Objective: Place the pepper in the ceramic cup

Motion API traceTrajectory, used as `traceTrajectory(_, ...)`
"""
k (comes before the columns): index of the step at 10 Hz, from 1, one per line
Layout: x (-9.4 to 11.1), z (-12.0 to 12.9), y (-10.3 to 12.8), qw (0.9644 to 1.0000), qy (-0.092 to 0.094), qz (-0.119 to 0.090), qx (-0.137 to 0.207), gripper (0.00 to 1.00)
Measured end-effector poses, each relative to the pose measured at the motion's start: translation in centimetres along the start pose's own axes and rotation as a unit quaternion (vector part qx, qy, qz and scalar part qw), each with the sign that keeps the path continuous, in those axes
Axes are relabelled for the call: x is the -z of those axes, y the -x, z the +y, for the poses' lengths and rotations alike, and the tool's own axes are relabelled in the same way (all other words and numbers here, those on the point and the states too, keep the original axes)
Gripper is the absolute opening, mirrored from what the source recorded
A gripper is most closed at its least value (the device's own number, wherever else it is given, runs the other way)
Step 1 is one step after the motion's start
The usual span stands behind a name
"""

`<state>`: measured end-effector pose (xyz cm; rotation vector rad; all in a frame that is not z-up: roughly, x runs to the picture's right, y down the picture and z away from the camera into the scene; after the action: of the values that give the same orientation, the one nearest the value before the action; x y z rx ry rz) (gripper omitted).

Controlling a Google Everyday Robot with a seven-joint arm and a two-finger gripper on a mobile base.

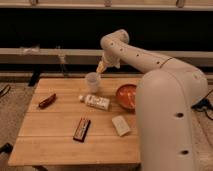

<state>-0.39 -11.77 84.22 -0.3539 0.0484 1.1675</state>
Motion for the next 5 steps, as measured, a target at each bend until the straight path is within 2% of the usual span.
traceTrajectory(1,1.6,3.0,-0.2,0.9994,0.012,-0.014,0.028,0.8)
traceTrajectory(2,3.3,6.8,-0.7,0.9972,0.027,-0.028,0.064,0.8)
traceTrajectory(3,4.9,11.4,-1.6,0.9926,0.046,-0.037,0.106,0.8)
traceTrajectory(4,5.7,14.1,-2.2,0.989,0.058,-0.04,0.13,0.8)
traceTrajectory(5,6.4,17.1,-2.8,0.9839,0.071,-0.039,0.159,0.8)
